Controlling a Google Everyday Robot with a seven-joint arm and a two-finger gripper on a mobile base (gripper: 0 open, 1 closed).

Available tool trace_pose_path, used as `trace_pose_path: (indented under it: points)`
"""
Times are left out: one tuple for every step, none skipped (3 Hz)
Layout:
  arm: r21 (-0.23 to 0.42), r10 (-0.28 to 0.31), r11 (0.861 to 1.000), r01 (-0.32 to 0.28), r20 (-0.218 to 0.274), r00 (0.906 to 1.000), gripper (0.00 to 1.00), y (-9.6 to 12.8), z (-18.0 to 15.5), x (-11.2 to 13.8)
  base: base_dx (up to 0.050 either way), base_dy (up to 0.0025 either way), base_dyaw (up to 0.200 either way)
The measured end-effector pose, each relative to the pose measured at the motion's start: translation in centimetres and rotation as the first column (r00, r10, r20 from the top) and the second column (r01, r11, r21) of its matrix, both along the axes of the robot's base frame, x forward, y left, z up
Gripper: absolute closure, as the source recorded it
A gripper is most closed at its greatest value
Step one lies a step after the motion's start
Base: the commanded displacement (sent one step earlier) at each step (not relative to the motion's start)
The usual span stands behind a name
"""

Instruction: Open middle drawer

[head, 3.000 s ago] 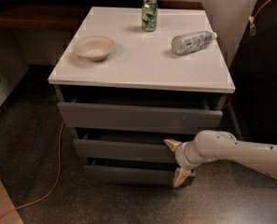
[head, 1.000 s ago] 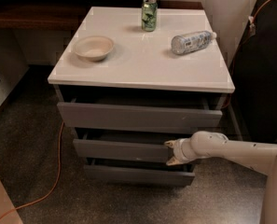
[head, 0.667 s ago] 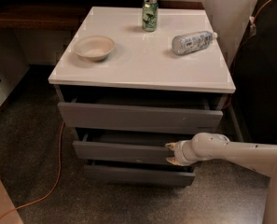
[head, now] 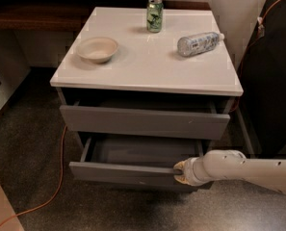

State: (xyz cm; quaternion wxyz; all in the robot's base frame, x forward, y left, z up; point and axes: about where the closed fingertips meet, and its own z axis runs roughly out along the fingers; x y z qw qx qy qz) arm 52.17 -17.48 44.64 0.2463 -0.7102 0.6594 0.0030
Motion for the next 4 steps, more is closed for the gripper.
trace_pose_path:
  points:
    - [0.0,0.0,1.0,0.0,0.0,1.0,1.0,0.0,0.0,0.0,0.0,0.0,0.0]
    - [-0.016,0.012,1.0,-0.013,-0.036,0.9993,1.0,0.3,-0.6,0.2,0.0,0.0,0.0]
    - [-0.017,0.013,1.0,-0.013,-0.039,0.9992,1.0,0.3,-0.6,0.1,0.0,0.0,0.0]
    - [-0.033,0.014,0.999,-0.016,-0.079,0.9968,1.0,0.0,-1.7,-0.8,0.0,0.0,0.0]
